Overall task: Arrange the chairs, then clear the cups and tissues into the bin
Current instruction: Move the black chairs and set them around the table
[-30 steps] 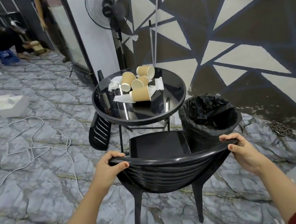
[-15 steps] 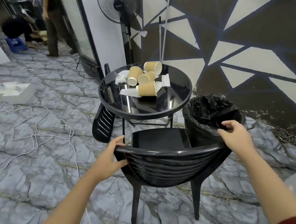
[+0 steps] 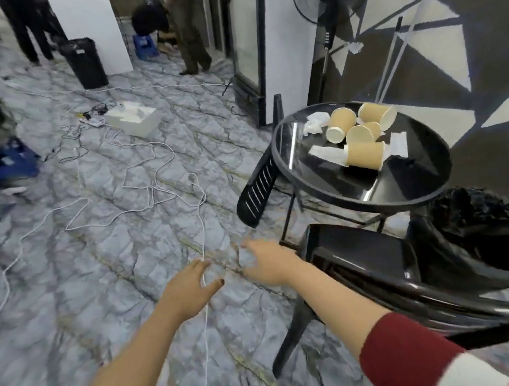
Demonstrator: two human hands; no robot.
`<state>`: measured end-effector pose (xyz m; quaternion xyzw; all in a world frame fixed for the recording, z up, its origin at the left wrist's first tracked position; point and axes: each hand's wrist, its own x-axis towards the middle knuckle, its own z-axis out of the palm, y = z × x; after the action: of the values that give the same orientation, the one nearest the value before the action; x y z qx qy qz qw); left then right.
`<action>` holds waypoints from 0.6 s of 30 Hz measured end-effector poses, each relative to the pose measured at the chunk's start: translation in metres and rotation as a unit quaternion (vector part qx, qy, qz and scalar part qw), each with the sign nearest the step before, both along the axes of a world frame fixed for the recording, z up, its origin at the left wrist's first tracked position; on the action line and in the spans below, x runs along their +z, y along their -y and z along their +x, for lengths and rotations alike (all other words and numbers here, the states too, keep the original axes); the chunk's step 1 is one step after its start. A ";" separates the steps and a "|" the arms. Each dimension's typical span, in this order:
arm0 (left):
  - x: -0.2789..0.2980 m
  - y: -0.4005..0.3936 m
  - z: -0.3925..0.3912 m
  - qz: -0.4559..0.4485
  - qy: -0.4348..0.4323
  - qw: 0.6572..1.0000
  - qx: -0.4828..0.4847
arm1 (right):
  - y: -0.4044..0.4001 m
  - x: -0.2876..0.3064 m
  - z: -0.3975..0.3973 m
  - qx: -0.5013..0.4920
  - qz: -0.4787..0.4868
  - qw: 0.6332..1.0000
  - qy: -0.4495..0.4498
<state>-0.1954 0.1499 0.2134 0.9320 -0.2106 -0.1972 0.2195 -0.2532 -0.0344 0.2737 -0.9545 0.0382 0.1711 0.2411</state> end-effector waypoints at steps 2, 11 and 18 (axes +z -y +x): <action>-0.006 -0.023 0.012 0.021 -0.005 1.000 0.017 | -0.023 -0.021 0.019 0.023 -0.024 0.998 -0.047; -0.026 -0.108 0.081 0.072 -0.038 0.995 0.054 | -0.086 -0.065 0.093 0.031 -0.049 0.991 -0.120; -0.038 -0.134 0.119 0.094 -0.057 0.993 0.041 | -0.103 -0.074 0.134 0.018 -0.045 0.987 -0.151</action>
<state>-0.0764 0.2840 0.1757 0.9436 -0.1399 -0.2599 0.1503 -0.1193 0.0682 0.1997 -0.9281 0.0645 0.3160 0.1861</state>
